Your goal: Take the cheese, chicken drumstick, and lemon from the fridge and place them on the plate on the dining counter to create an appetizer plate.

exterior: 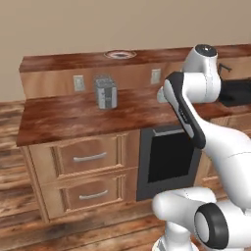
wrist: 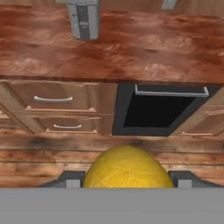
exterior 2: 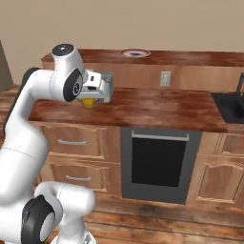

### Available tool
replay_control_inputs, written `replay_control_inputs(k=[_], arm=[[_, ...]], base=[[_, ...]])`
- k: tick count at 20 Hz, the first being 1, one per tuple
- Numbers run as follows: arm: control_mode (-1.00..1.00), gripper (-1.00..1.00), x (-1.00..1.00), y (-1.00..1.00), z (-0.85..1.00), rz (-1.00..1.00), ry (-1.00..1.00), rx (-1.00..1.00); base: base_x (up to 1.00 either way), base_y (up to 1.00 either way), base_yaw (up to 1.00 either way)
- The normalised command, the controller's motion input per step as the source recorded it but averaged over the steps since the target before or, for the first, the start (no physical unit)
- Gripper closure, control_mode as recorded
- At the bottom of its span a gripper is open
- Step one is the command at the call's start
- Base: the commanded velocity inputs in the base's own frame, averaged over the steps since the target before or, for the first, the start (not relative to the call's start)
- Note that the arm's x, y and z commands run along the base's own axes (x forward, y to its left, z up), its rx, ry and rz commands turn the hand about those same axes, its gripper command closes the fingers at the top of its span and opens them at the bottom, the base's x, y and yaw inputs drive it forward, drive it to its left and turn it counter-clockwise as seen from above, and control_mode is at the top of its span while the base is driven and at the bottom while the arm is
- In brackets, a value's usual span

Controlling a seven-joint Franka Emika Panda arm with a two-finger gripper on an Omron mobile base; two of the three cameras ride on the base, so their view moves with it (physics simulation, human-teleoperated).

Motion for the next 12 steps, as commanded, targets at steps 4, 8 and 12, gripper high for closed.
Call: replay_control_inputs(k=[4, 8, 12], arm=[[1.00, 1.00, 0.00, 0.00, 0.00, 0.00, 0.00, 0.00], [1.00, 1.00, 0.00, 0.00, 0.00, 0.00, 0.00, 0.00], [1.00, 1.00, 0.00, 0.00, 0.00, 0.00, 0.00, 0.00]], base=[[-0.36, 1.00, 0.26], [-0.02, 1.00, 0.19], [0.01, 1.00, 0.10]])
